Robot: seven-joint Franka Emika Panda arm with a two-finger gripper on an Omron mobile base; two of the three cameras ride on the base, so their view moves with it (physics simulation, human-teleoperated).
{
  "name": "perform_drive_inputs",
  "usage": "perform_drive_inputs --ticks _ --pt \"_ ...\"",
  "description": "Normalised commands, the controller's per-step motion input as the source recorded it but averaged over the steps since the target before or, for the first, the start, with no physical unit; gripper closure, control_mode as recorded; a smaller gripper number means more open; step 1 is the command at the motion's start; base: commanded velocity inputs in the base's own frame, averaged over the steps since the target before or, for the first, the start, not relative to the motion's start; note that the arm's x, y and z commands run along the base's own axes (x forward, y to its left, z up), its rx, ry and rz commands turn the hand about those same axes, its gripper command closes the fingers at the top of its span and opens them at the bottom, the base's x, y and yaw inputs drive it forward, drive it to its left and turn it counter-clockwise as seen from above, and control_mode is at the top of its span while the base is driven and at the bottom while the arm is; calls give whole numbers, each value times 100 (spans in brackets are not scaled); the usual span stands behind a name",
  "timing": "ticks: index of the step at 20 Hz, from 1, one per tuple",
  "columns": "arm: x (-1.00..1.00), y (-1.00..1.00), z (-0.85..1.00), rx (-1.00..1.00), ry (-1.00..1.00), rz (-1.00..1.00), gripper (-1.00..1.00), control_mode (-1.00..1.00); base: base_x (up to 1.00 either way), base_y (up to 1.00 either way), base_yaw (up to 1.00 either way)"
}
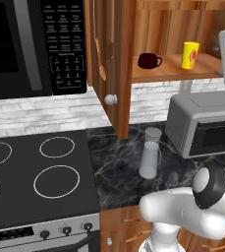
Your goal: There is a tray on the dining counter. Grab the cup, mug, and pitcher and place them on the tray. The pitcher may be placed next to the tray if it cannot fit the tray.
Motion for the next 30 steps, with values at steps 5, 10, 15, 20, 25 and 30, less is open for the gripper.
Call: perform_drive_inputs --ticks 5,10,15,20,25,30 --pt "44 0 0 4 0 0 -100 -100 0 0 0" --pt "40 -6 0 6 0 0 -100 -100 0 0 0" --pt "38 -10 0 6 0 0 -100 -100 0 0 0" --pt "37 -11 2 6 0 0 -100 -100 0 0 0" --pt "28 -16 0 1 0 0 -100 -100 0 0 0" --pt "17 -11 0 0 0 0 -100 -100 0 0 0"
